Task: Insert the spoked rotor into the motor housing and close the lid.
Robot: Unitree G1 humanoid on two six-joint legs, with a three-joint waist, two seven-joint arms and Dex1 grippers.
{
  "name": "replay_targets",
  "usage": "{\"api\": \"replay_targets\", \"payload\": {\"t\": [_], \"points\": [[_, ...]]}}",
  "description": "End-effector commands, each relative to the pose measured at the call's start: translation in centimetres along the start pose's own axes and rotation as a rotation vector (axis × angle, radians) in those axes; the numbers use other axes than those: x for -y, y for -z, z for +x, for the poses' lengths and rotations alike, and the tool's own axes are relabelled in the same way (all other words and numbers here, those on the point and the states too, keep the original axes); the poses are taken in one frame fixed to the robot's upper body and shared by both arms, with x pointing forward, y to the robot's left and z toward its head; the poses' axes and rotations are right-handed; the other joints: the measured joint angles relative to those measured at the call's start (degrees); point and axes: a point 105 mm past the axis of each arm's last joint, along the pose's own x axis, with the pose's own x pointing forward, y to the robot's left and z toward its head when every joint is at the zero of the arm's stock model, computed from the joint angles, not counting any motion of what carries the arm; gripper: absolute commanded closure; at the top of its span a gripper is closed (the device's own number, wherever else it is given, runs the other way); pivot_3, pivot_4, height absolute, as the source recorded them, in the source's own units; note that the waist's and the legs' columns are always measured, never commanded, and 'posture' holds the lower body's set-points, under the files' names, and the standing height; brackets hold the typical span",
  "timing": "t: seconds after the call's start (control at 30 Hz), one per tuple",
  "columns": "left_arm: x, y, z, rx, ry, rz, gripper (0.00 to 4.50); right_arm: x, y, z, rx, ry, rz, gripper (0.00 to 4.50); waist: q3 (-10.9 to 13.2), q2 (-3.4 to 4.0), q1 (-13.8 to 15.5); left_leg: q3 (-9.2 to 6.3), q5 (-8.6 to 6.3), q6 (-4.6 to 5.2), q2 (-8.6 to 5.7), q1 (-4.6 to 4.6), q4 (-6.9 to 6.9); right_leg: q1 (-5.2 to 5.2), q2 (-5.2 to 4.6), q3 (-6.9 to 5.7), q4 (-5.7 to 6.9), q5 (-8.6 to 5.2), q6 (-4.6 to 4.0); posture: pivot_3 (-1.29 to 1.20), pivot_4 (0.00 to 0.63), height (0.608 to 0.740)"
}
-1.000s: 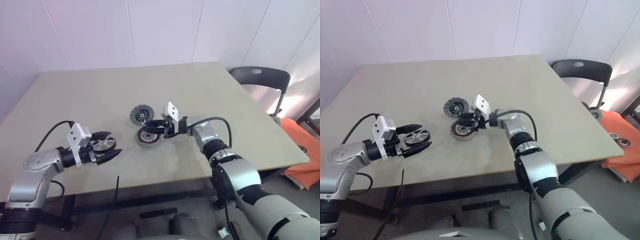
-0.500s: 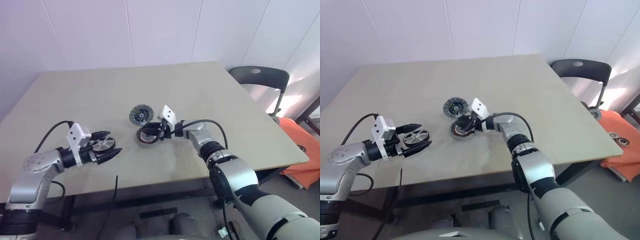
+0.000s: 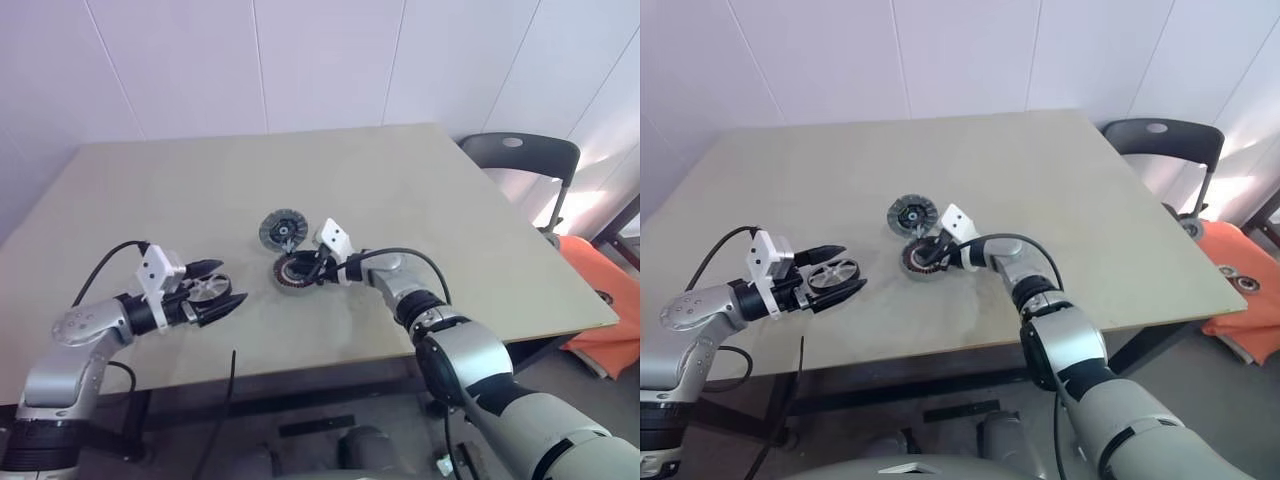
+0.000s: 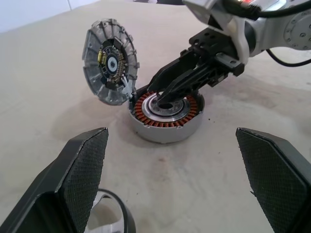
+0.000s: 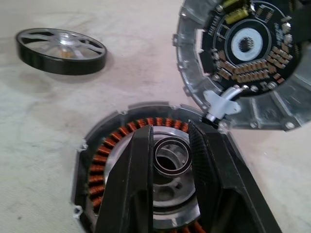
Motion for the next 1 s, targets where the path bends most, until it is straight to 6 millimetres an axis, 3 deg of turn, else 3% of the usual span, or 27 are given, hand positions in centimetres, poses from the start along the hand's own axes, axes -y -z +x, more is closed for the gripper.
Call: {"api": "replay_targets", "payload": {"t": [0.03,0.57,1.0], "points": [[0.2,-1.0,0.0,0.026,0.002,0.030,0.00,0.1,-0.7,0.2,0.018,0.006,-0.026,3.76,0.0,0.00,0.0,0.00,0.00,0.00,0.00,0.00,0.00,0.00,0.00,0.00,0.00,0.00,0.00,0.00,0.000,0.740],[0.2,-0.7,0.2,0.029,-0.005,0.022,0.00,-1.4,-0.8,1.3,0.034,-0.046,-0.024,3.76,0.0,0.00,0.0,0.00,0.00,0.00,0.00,0.00,-0.01,0.00,0.02,0.00,-0.01,0.00,0.01,0.00,0.000,0.740],[0.3,-0.6,0.1,0.025,-0.006,0.017,0.00,-0.8,-0.9,1.0,0.031,-0.024,-0.030,3.76,0.0,0.00,0.0,-0.01,0.00,0.00,0.00,0.00,-0.01,0.00,0.01,0.00,-0.01,0.00,0.00,0.00,0.000,0.740]]}}
